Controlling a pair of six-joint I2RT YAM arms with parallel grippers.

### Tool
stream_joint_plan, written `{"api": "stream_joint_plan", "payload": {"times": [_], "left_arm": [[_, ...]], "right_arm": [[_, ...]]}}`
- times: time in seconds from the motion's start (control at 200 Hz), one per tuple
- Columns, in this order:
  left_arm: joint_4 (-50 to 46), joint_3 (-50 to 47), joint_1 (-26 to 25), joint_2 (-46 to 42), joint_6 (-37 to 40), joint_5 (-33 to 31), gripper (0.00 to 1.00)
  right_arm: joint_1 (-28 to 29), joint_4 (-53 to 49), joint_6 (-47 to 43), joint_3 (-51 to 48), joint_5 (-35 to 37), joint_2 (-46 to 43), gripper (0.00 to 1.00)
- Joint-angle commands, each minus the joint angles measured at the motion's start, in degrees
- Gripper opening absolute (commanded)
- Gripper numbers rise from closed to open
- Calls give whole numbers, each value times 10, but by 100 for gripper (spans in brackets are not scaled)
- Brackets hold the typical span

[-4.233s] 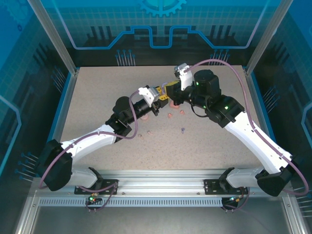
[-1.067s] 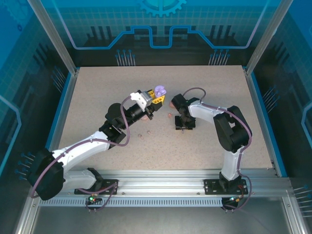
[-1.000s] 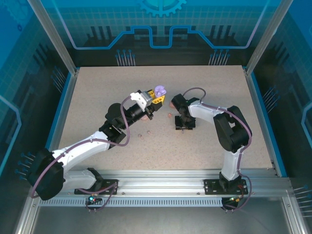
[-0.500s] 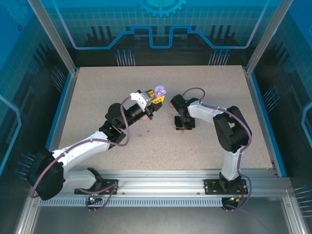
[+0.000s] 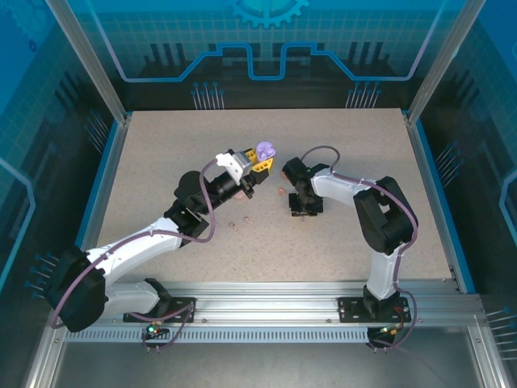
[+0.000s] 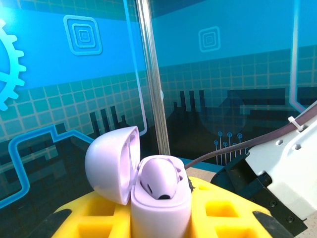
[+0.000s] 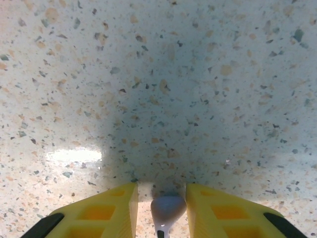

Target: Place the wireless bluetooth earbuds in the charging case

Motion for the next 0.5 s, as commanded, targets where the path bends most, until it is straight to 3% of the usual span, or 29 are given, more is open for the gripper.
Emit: {"api": "stream_joint_plan", "payload": {"times": [0.0,0.495], "left_arm": [[33,-2,-4,-3,9,-4,0],[29,7,-3,2,7,1,0]], "right_arm": [[6,-32,1,-18,12,-9,32],[-7,-25,-7,-21,4,-8,26]]}}
